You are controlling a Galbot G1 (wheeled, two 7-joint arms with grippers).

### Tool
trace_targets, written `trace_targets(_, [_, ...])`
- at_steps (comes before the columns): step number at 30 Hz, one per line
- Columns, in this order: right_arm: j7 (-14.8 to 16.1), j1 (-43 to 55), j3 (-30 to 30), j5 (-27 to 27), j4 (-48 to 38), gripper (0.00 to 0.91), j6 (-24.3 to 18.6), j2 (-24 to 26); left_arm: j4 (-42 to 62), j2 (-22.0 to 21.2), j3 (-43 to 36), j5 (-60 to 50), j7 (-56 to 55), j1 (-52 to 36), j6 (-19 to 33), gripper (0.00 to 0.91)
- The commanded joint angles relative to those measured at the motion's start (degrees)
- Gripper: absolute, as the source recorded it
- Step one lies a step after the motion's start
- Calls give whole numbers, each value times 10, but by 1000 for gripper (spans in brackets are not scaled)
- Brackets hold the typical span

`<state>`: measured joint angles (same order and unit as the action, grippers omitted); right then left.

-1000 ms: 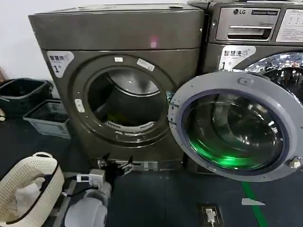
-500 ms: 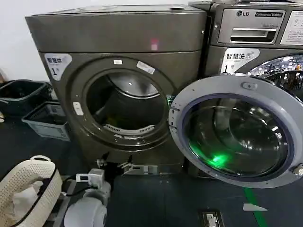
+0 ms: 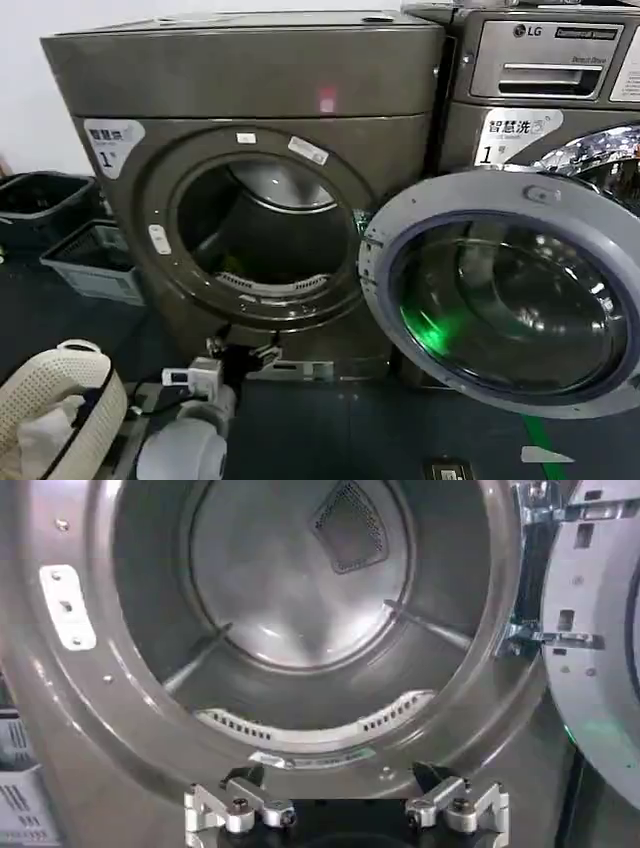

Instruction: Grasp the clothes from the dryer.

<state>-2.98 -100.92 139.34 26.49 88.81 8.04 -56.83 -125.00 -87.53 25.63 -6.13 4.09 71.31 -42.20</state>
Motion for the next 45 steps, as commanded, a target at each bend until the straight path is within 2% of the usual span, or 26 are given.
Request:
trace_targets(1, [-1,-1,1,0,0,907,0,-1,-1,0,0,-1,0,1,-28,907])
trace_targets(45, [-2,2,-3,0,-1,907,1,0,-2,3,-3,-3,-5,1,-28,907])
